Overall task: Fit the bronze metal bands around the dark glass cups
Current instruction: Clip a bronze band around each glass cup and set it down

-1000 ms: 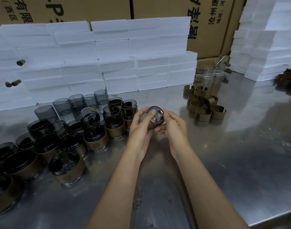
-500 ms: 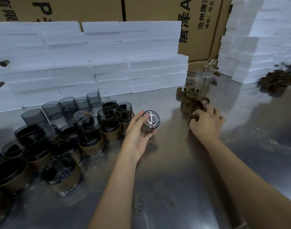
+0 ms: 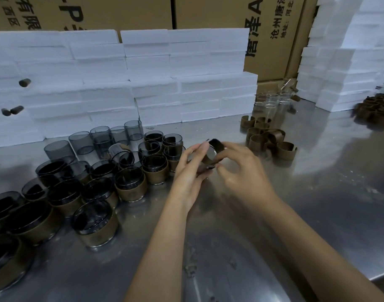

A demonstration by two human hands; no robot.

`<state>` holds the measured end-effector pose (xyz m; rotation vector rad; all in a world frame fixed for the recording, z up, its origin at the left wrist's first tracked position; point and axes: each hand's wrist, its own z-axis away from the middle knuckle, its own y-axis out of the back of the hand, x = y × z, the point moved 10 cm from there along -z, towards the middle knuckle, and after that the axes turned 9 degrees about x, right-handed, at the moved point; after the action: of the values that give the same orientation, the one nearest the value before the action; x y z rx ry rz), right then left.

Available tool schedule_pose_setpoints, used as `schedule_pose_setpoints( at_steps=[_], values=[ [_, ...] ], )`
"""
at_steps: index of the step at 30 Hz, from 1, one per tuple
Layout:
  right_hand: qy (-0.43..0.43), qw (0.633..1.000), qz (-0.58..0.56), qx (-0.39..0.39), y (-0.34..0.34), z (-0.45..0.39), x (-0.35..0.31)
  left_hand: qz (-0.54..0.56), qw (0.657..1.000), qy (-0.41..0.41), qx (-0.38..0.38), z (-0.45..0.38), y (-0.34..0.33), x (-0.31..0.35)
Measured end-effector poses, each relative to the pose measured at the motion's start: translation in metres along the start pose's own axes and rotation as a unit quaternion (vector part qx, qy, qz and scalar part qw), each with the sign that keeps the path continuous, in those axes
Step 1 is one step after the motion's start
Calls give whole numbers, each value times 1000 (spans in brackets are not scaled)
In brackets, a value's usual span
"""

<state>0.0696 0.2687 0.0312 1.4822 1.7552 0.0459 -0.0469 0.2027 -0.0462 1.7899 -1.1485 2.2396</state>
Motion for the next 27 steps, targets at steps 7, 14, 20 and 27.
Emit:
schedule_pose_setpoints(
  at_steps=[7, 14, 20, 27],
  values=[
    [-254, 932, -253, 56, -15, -3, 25, 17, 999, 6, 26, -3, 8, 5],
    [-410, 864, -287, -53, -87, 6, 45, 41, 999, 16, 5, -7, 8, 0],
    [-397, 858, -325, 14, -84, 5, 52, 21, 999, 13, 29, -7, 13, -1],
    [-429, 829, -344, 106, -74, 10, 63, 49, 998, 28, 35, -8, 14, -4]
  ],
)
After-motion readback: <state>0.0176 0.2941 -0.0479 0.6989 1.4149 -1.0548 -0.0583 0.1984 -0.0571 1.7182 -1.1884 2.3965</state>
